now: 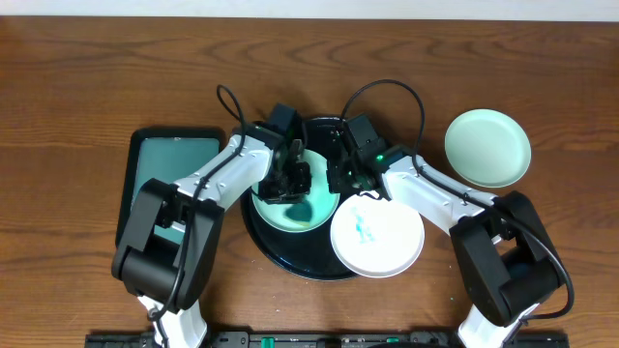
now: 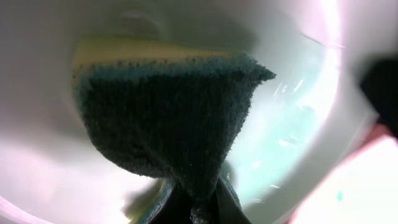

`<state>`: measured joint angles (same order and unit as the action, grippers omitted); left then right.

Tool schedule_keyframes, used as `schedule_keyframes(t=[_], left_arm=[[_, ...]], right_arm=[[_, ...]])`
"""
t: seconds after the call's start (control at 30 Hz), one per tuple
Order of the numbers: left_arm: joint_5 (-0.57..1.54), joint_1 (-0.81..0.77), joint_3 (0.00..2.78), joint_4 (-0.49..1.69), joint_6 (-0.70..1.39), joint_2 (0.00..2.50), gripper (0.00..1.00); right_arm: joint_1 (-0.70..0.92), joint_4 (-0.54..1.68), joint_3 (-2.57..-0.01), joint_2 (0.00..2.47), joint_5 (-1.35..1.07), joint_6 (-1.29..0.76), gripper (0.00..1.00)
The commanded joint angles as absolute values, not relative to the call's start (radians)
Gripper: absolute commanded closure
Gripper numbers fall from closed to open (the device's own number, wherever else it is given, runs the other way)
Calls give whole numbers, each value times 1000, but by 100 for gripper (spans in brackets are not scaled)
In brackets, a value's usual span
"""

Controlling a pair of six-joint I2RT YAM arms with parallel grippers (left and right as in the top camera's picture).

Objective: Clean dirty plates on tray and stack at the side
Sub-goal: 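Scrub the tilted green plate with the sponge in the left gripper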

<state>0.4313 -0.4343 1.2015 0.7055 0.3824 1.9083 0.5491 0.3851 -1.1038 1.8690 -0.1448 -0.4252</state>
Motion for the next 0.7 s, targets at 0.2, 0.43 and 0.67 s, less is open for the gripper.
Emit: schedule_keyframes(t=[0.2, 0.43, 0.67], left_arm=[[730, -467, 1179, 639, 334, 1947, 93], [695, -439, 1179, 627, 403, 1943, 93], [565, -359, 1186, 710, 445, 1846, 93]], right_arm=[[565, 378, -1105, 1853, -184, -434, 99], [565, 379, -1105, 1853, -184, -434, 98], [564, 379, -1105, 1853, -184, -434, 98]])
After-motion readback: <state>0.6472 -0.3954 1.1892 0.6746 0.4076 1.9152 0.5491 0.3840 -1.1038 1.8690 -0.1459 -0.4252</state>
